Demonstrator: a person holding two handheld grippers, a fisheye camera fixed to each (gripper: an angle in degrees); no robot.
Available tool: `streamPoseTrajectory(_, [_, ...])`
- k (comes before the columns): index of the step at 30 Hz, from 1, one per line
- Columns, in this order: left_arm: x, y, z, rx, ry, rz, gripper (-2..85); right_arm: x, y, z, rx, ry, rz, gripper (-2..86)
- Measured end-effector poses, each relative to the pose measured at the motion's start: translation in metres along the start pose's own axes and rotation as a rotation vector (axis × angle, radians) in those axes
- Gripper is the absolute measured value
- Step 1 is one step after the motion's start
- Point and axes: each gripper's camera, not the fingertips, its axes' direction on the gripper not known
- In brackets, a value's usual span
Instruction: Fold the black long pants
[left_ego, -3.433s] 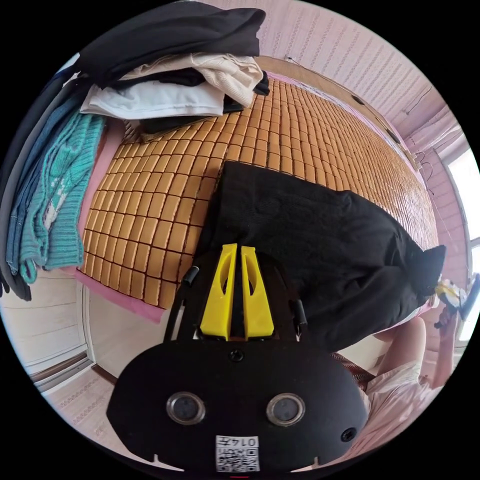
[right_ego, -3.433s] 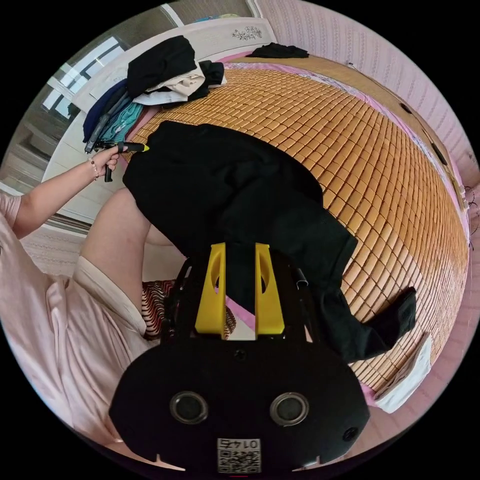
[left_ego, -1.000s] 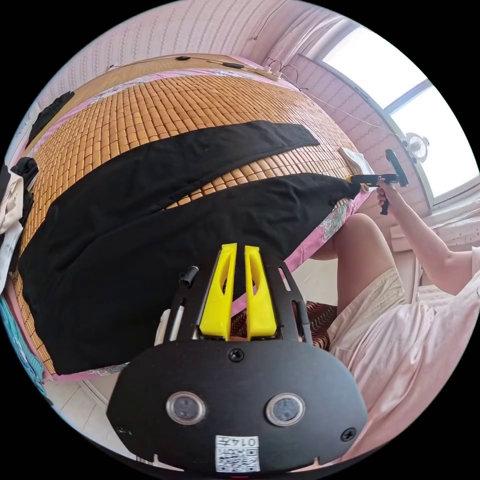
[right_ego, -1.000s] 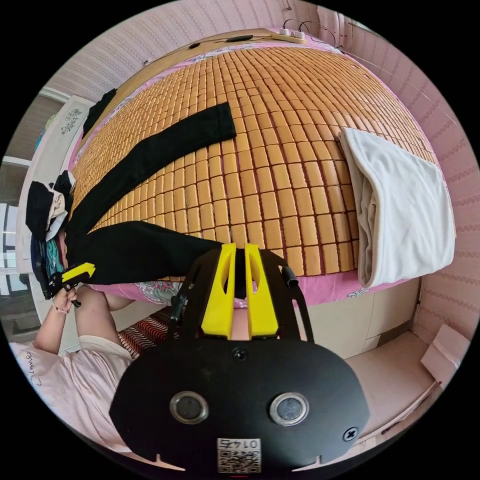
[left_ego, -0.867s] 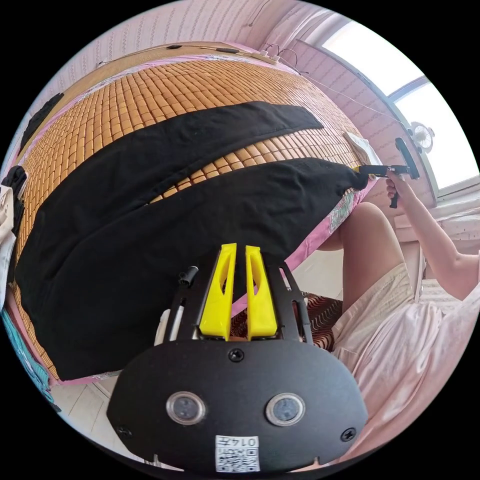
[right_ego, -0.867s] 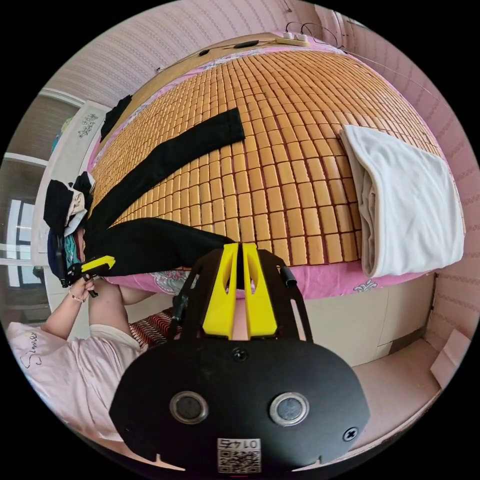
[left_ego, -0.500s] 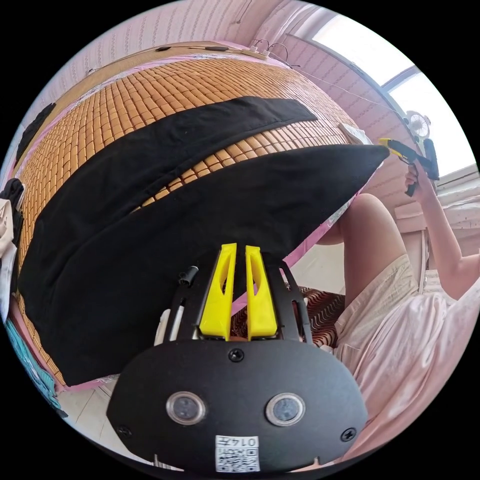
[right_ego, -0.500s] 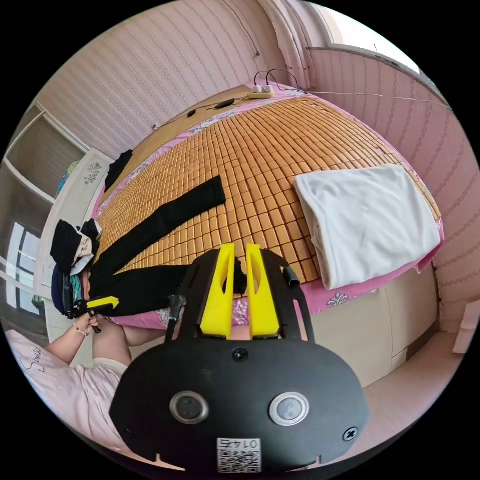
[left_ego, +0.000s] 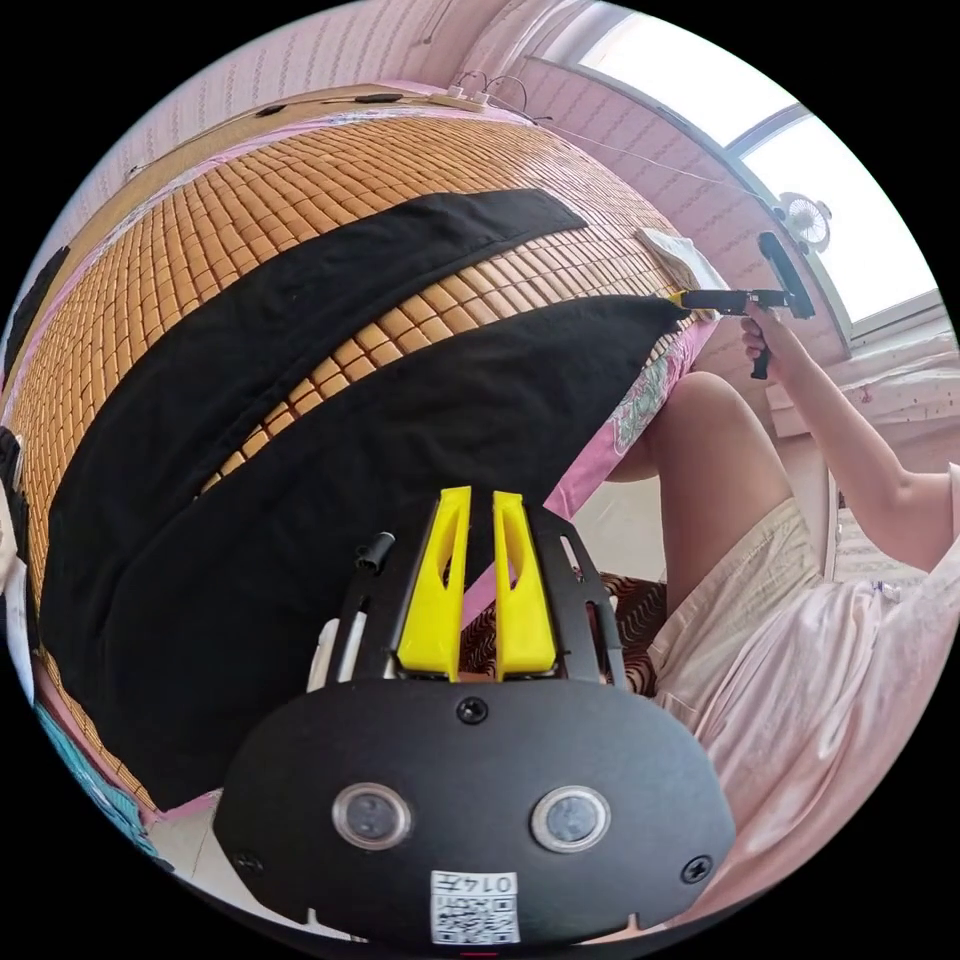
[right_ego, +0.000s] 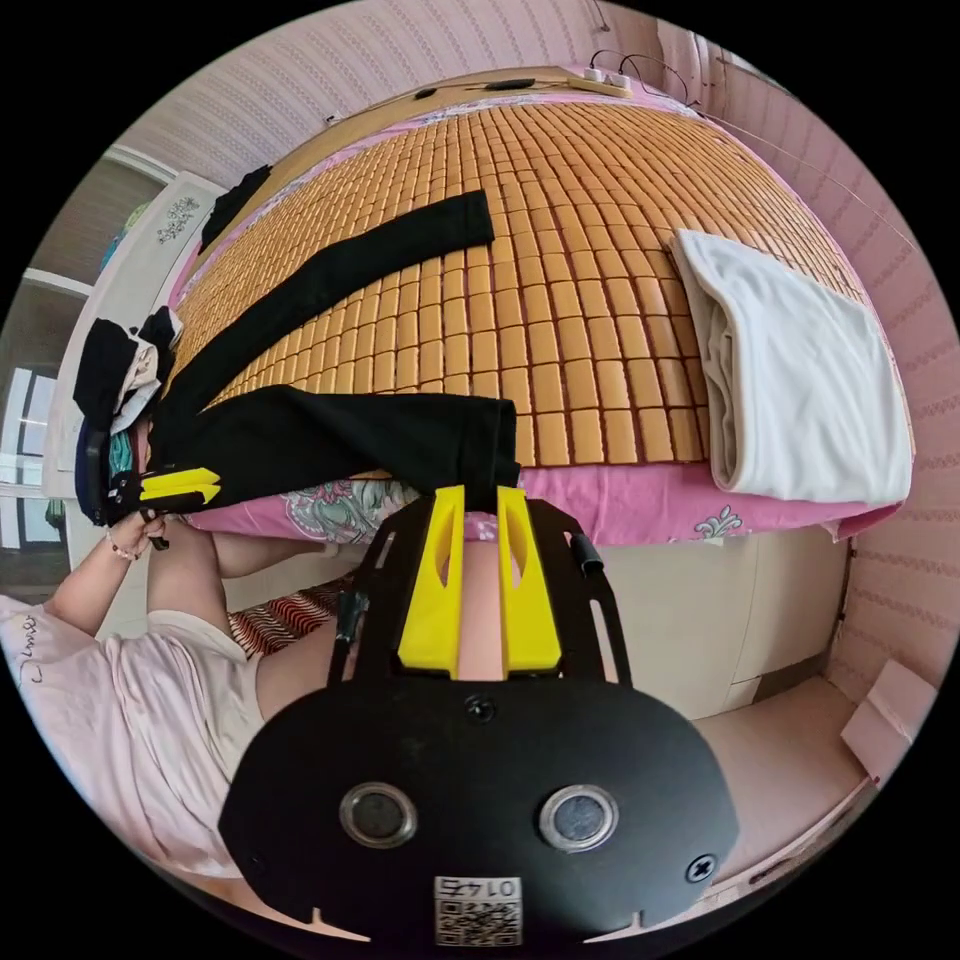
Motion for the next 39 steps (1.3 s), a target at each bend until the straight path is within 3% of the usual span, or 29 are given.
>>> streamPoseTrajectory(8, [0.009, -0.009, -0.005, 0.008, -0.017, 0.002, 5.5, 0.011, -0.028, -0.019, 0.201, -0.073, 0.059, 8.1])
streamPoseTrajectory(11, [0.015, -0.012, -0.001, -0.004, -0.029, 0.005, 5.4, 0.001, -0.057, 0.012, 0.082, -0.079, -0.004, 6.8])
streamPoseTrajectory(13, [0.02, -0.013, 0.002, -0.007, -0.048, 0.016, 5.3, -0.004, -0.053, 0.007, 0.108, -0.067, -0.008, 4.0])
streamPoseTrajectory(18, [0.034, -0.01, 0.001, -0.022, -0.076, 0.098, 5.5, -0.02, 0.001, -0.079, 0.284, -0.207, -0.029, 0.4])
streamPoseTrajectory(22, [0.042, 0.0, -0.013, 0.012, -0.076, 0.138, 5.8, -0.024, 0.006, -0.126, 0.31, -0.293, -0.016, 0.2])
streamPoseTrajectory(27, [0.041, 0.012, -0.03, 0.06, -0.089, 0.106, 5.6, -0.006, -0.103, -0.075, 0.226, -0.075, 0.083, 1.3])
streamPoseTrajectory(35, [0.026, 0.038, -0.047, 0.079, -0.108, 0.019, 5.6, -0.069, -0.114, -0.003, 0.113, 0.077, -0.028, 5.0])
streamPoseTrajectory(39, [0.004, 0.05, -0.055, 0.097, -0.151, -0.072, 5.6, -0.093, -0.136, 0.026, 0.129, 0.098, -0.047, 0.7])
